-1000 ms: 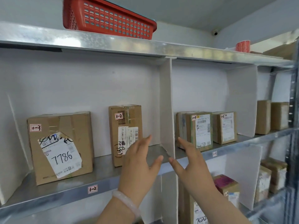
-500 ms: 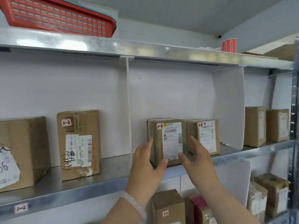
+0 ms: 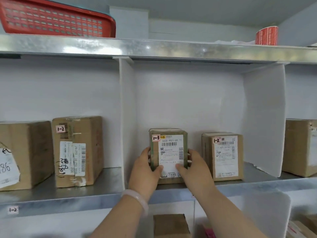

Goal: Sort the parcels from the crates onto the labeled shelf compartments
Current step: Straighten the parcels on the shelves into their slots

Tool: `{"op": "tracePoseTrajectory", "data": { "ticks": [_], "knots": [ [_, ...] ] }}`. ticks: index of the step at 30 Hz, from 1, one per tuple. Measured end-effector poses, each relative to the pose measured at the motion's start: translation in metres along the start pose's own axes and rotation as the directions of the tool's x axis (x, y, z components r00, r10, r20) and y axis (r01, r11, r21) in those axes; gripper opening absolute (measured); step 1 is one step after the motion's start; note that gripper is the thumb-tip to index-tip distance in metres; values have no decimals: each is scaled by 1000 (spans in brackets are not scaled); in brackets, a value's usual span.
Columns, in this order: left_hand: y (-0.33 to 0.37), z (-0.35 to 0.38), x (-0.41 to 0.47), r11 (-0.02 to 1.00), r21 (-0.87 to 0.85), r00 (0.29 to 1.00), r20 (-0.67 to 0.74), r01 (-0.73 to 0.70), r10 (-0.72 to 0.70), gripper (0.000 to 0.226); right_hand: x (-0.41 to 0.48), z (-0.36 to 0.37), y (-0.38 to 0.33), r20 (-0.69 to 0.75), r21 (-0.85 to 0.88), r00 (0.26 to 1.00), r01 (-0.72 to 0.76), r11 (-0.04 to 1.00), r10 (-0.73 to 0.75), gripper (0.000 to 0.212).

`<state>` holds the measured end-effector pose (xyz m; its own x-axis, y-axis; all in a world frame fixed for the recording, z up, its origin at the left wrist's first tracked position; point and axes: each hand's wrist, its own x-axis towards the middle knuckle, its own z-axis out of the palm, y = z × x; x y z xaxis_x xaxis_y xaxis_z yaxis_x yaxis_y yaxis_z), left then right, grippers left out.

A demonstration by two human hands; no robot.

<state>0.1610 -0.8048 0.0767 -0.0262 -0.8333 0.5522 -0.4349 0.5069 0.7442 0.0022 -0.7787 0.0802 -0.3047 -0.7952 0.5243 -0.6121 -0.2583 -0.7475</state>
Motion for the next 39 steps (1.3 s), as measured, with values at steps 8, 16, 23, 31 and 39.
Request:
{"op": "tracePoseTrajectory", "data": {
  "ticks": [8, 16, 23, 31, 39],
  "knots": [
    [-6, 4, 15, 999, 30, 1000, 1, 25, -25, 57, 11, 15, 3, 3, 46, 1000, -4, 999, 4, 44],
    [-13, 9, 18, 997, 9, 997, 0, 72, -72, 73, 7, 0, -1, 76, 107, 997, -29, 994, 20, 71],
    [20, 23, -20, 953, 156, 921, -255, -260, 293, 88, -36, -55, 5, -164, 170, 975, 175, 970, -147, 63],
    [64, 89, -31, 952, -81, 949, 95, -294, 301, 60, -20, -124, 68, -402, -129, 897, 146, 981, -186, 56],
    [85, 126, 2, 988, -154, 971, 239, 30, 8, 57, 18, -124, 90, -151, 9, 976, -156, 988, 156, 49]
  ]
}}
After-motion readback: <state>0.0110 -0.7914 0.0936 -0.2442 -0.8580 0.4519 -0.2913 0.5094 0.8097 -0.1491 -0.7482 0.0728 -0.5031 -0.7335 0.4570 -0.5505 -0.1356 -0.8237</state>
